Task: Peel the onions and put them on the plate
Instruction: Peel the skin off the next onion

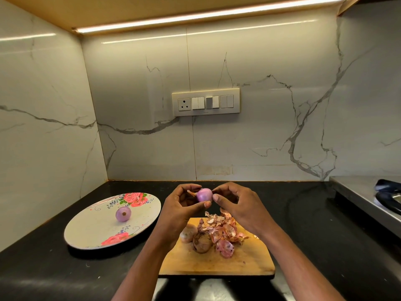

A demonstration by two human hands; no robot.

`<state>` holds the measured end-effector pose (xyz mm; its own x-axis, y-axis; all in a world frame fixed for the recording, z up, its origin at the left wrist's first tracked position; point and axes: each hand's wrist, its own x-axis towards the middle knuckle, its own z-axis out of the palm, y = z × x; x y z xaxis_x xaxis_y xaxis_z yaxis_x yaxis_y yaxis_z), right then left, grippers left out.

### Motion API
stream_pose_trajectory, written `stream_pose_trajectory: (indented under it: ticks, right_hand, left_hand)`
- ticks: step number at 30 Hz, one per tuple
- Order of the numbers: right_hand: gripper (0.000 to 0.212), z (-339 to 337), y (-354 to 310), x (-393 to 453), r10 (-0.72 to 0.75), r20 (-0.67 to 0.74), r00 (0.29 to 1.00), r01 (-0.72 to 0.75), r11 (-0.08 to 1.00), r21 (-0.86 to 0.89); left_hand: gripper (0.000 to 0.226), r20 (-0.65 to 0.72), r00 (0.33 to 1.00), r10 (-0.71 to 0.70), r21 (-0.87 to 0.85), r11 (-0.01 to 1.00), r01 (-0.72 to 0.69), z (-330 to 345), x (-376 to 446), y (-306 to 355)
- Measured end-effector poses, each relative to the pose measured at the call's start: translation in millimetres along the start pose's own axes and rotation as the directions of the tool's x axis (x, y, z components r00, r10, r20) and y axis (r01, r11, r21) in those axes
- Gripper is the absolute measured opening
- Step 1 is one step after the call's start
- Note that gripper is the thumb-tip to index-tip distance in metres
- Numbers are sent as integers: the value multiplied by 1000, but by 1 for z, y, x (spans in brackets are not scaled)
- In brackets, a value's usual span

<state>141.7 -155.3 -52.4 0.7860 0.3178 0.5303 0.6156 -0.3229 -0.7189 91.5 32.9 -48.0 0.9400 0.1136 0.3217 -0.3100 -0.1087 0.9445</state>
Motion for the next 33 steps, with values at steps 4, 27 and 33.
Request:
stream_pose_trajectory:
  ticks: [4, 27, 33]
  right_hand:
    - [14, -1, -2, 0, 32, 9, 999, -33, 996, 80]
    - [26, -1, -4, -2, -65, -55, 996, 60, 995, -76]
    - [23, -2, 0, -2, -119, -3, 993, 116, 971, -208]
  left_hand:
    - [50, -11, 1000, 16, -42, 999, -16, 3, 0, -1]
    - [53, 12, 983, 183, 350, 920, -175, 3, 6, -13]
    - [53, 13, 980, 198, 368, 910, -189, 2, 5, -11]
